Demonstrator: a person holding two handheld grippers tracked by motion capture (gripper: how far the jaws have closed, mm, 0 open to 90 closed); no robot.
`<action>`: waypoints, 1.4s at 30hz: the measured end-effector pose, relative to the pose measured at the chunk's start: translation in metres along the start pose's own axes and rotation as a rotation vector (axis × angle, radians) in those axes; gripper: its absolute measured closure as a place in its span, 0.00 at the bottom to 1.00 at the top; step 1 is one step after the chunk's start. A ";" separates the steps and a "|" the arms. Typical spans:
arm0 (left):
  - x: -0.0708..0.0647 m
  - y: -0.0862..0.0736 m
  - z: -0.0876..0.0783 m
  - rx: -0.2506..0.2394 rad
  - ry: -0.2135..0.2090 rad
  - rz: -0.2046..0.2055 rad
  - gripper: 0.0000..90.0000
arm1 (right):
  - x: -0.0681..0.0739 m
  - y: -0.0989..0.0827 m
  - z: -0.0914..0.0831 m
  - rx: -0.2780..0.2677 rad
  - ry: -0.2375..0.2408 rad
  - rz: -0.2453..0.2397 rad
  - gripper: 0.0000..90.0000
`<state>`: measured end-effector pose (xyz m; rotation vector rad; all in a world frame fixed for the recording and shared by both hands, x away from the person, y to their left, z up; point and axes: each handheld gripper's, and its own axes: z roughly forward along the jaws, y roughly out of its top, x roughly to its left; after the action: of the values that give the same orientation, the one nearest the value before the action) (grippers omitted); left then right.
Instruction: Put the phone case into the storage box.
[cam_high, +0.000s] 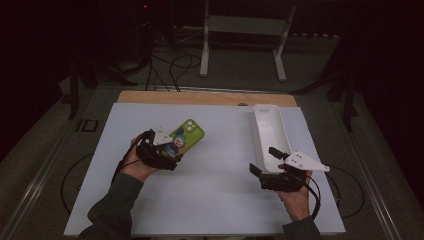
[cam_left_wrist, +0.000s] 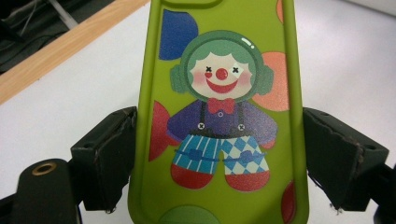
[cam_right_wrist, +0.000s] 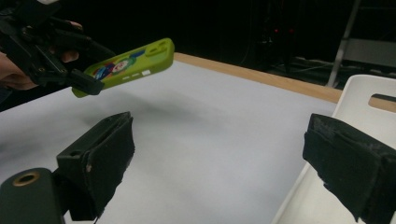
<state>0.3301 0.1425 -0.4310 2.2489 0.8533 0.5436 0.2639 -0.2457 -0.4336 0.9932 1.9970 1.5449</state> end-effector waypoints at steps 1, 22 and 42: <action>0.000 0.000 0.000 -0.004 0.002 0.001 0.18 | 0.000 0.000 0.001 0.001 0.001 0.006 0.09; -0.014 0.009 -0.007 -0.086 0.047 0.005 0.18 | -0.009 0.006 0.011 0.017 0.017 0.077 0.09; -0.030 0.015 -0.013 -0.167 0.068 0.016 0.18 | -0.007 0.014 0.020 0.037 0.049 0.108 0.09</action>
<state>0.3079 0.1188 -0.4151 2.0974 0.7935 0.6766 0.2867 -0.2362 -0.4264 1.1046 2.0422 1.6088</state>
